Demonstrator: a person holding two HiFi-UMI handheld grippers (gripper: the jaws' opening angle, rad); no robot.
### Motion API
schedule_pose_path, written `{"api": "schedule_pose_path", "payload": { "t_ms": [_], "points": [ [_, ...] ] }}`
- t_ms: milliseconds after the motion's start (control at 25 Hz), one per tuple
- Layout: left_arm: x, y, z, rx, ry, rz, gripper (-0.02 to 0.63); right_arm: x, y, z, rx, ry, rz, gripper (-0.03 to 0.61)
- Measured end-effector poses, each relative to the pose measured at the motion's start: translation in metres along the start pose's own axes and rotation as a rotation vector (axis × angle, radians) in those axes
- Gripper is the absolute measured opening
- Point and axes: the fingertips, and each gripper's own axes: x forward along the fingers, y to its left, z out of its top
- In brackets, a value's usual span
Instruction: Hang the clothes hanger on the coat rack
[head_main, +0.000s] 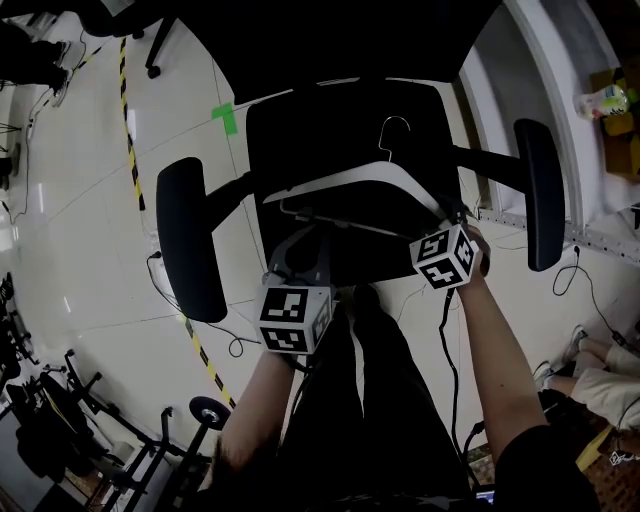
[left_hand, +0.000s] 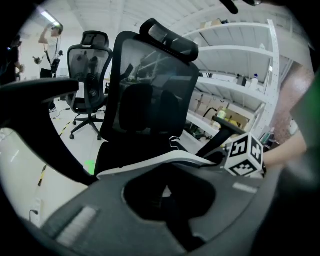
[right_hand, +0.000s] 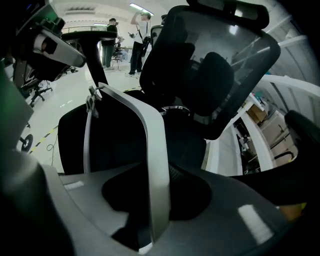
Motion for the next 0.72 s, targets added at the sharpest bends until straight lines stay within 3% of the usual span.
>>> {"api": "schedule_pose_path", "payload": {
  "t_ms": [400, 720],
  "points": [
    [-0.044, -0.017, 0.054, 0.054, -0.127, 0.052, 0.005, -0.076, -0.039, 0.043, 0.085, -0.169, -0.067, 0.124],
    [-0.089, -0.043, 0.102, 0.048, -0.245, 0.07, 0.005, -0.134, -0.068, 0.081, 0.06, -0.297, -0.114, 0.126]
  ]
}}
